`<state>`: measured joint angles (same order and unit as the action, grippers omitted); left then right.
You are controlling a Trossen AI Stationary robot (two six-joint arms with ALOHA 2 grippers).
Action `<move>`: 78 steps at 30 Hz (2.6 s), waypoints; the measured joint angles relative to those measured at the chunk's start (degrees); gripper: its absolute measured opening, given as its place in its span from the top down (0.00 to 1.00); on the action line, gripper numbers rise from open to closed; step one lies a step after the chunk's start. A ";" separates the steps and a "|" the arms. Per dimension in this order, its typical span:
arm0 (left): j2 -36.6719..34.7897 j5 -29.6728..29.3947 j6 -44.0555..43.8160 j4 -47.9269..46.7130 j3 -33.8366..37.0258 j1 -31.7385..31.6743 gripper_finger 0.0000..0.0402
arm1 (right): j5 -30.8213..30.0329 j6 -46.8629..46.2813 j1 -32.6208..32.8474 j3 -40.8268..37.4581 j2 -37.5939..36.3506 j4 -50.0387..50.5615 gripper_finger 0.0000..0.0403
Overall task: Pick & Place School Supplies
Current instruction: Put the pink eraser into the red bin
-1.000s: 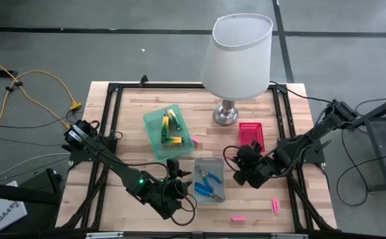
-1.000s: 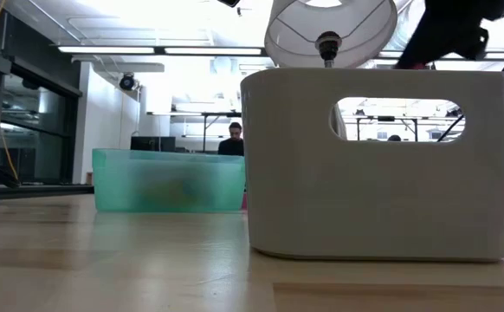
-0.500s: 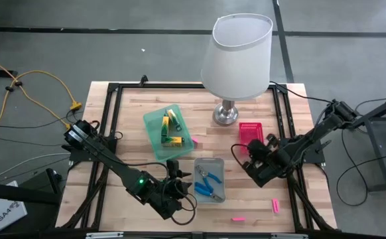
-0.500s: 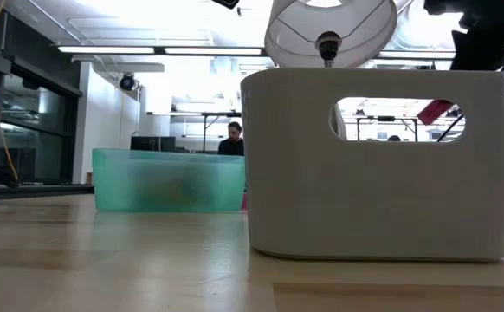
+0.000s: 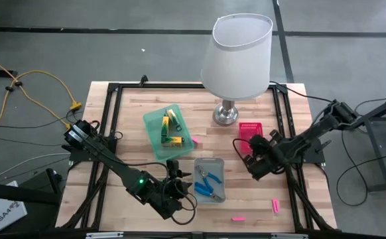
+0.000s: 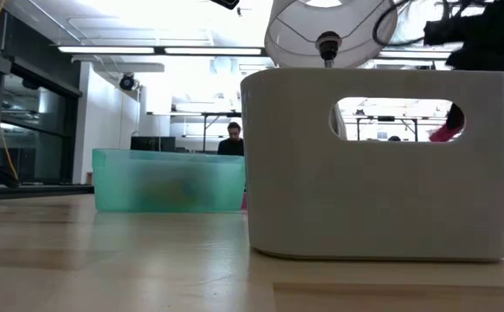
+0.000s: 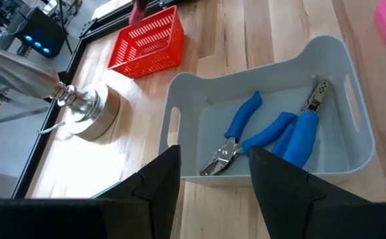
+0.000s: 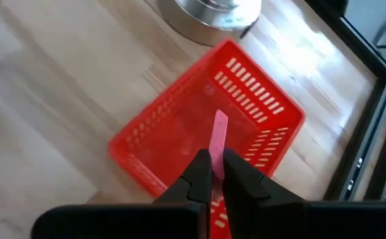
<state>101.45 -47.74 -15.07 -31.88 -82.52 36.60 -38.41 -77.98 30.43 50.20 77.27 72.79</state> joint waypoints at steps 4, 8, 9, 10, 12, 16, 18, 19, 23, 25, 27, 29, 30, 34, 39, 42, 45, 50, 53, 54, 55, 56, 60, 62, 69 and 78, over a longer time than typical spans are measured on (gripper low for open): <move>0.00 0.00 0.00 0.15 0.00 0.01 0.57 | 0.00 -0.18 -1.65 -2.98 0.00 -2.12 0.97; 0.00 0.01 -0.32 0.26 0.00 0.00 0.57 | 0.01 -0.22 -3.10 -5.08 0.00 -3.43 0.97; 0.00 0.01 -0.54 0.26 0.00 0.00 0.57 | -0.03 -0.23 -3.49 -5.60 0.00 -3.77 0.97; 0.00 -0.01 -0.80 0.26 0.00 0.01 0.57 | 0.02 -0.23 -3.82 -6.07 0.00 -4.21 0.97; 0.00 -0.01 -1.22 0.24 0.00 0.00 0.57 | 0.06 -0.23 -4.38 -6.84 0.00 -5.18 0.97; 0.00 -0.01 -1.30 0.24 0.00 0.00 0.57 | -0.07 -0.23 -5.09 -7.66 0.00 -6.21 0.97; 0.00 -0.01 -1.38 0.24 0.00 0.01 0.57 | -0.10 -0.23 -5.42 -7.94 0.00 -6.29 0.97; 0.00 -0.01 -1.42 0.24 0.00 0.00 0.57 | -0.09 -0.23 -5.58 -8.08 0.00 -6.23 0.97; 0.00 -0.01 -1.49 0.22 0.00 0.01 0.57 | -0.17 0.03 -6.23 -8.11 0.00 -6.25 0.97; 0.00 -0.01 -1.49 0.22 0.00 0.00 0.57 | -0.25 0.09 -6.53 -8.11 0.00 -6.23 0.97; 0.00 0.03 -1.49 0.22 0.00 0.01 0.57 | -0.35 0.16 -6.61 -8.11 0.00 -6.25 0.97; 0.00 0.53 -1.49 0.22 0.00 0.00 0.57 | -0.36 0.16 -6.61 -8.11 0.00 -6.24 0.97; 0.00 0.75 -1.51 0.22 0.00 0.00 0.57 | -0.38 0.16 -6.61 -8.11 0.00 -6.23 0.97; 0.00 1.15 -1.51 0.24 0.00 0.02 0.57 | -0.34 0.16 -6.61 -8.11 0.00 -6.24 0.97; 0.00 1.19 -1.79 0.24 0.00 0.00 0.57 | 0.13 -0.15 -6.61 -8.11 0.00 -6.23 0.97; 0.00 1.21 -1.90 0.24 0.00 0.01 0.57 | 0.61 -0.25 -6.71 -8.11 0.00 -6.23 0.97; 0.00 1.40 -1.92 0.22 0.00 0.02 0.57 | 2.28 -0.45 -8.21 -8.11 0.00 -6.23 0.97; 0.00 2.43 -2.14 0.29 0.00 0.02 0.57 | 5.69 1.11 -12.10 -8.11 0.00 -6.45 0.95; 0.00 2.68 -2.14 0.44 0.00 0.02 0.57 | 7.04 4.33 -13.78 -8.11 0.00 -8.68 0.90; 0.00 2.68 -2.14 0.44 0.00 0.02 0.57 | 7.03 5.15 -14.12 -8.10 0.00 -9.83 0.89; 0.00 2.68 -2.14 0.44 0.00 0.02 0.57 | 7.06 6.26 -14.45 -8.09 0.00 -10.94 0.87; 0.00 2.68 -2.14 0.44 0.00 0.02 0.57 | 7.04 7.42 -14.76 -8.09 0.00 -12.04 0.85; 0.00 2.68 -2.14 0.44 0.00 0.02 0.57 | 7.06 10.67 -15.75 -8.09 0.00 -16.27 0.79; 0.00 2.70 -2.14 0.44 0.00 0.02 0.57 | 7.10 11.43 -16.12 -8.09 0.00 -16.70 0.76; 0.00 2.72 -2.13 0.45 0.00 0.02 0.57 | 6.88 13.43 -16.71 -8.09 0.00 -16.72 0.71; 0.00 2.72 -2.12 0.67 0.00 0.02 0.57 | 6.84 18.53 -16.65 -8.07 -4.72 -21.22 0.70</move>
<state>101.45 -45.01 -17.19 -31.21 -82.52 36.62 -31.57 -59.46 13.78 42.13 72.55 51.57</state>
